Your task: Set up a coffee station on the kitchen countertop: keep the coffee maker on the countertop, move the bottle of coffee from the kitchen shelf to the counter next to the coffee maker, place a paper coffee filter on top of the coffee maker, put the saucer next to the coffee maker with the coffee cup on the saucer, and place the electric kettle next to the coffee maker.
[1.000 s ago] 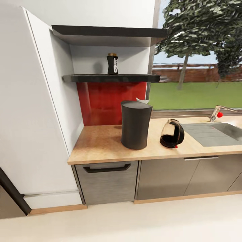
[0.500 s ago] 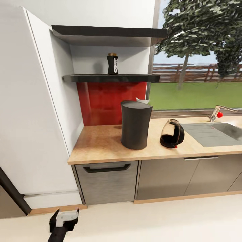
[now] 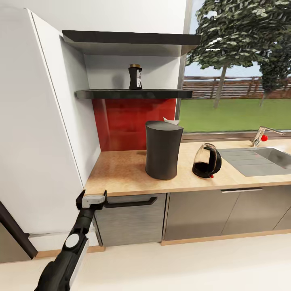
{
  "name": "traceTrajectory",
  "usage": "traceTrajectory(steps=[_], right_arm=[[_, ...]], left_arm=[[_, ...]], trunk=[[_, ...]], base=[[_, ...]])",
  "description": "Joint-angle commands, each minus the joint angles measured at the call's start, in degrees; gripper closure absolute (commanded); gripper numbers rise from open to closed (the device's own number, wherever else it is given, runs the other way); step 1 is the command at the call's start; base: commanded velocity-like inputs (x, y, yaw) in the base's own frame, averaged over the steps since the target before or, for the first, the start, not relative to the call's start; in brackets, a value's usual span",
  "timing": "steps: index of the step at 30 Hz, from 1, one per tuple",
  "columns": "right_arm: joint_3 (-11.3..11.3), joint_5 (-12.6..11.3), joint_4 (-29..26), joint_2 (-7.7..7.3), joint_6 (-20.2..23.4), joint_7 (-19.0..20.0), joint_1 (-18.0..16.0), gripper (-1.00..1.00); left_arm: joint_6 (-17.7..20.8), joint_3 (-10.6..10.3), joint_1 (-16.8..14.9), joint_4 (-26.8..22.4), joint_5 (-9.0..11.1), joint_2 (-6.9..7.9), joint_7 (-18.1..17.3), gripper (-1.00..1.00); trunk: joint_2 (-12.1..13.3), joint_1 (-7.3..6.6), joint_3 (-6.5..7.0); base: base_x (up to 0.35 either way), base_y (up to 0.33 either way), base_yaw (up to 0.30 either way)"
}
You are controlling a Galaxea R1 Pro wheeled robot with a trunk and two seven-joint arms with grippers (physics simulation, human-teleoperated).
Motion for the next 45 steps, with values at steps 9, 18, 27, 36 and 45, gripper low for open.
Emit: traceTrajectory(steps=[9, 18, 27, 36, 45], right_arm=[[-0.3, 0.1, 0.0, 0.00, -0.3, -0.1, -0.1, -1.00], [-0.3, 0.0, 0.0, -0.03, -0.3, -0.1, -0.1, -1.00], [-0.3, 0.1, 0.0, 0.01, -0.3, -0.1, -0.1, -1.00], [-0.2, 0.1, 0.0, 0.05, -0.3, -0.1, -0.1, -1.00], [-0.2, 0.2, 0.1, -0.02, -0.3, -0.1, -0.1, -1.00]], left_arm=[[6.7, -3.3, -5.1, -5.7, -0.5, -1.83, 0.4, -1.00], [19.0, -4.1, -16.3, -10.6, -0.5, -5.17, 0.3, -1.00], [33.9, -6.9, -38.0, -7.0, -0.5, -7.93, 0.6, -1.00], [36.5, -7.0, -59.9, 10.2, 2.4, -8.99, 1.4, -1.00], [36.2, -6.9, -78.3, 33.8, 8.8, -8.63, 4.3, -1.00]], trunk=[[-0.1, 0.03, -0.13], [-0.1, 0.03, -0.13], [-0.1, 0.03, -0.13], [-0.1, 0.03, -0.13], [-0.1, 0.03, -0.13]], base=[[0.000, 0.000, 0.000], [0.000, 0.000, 0.000], [0.000, 0.000, 0.000], [0.000, 0.000, 0.000], [0.000, 0.000, 0.000]])
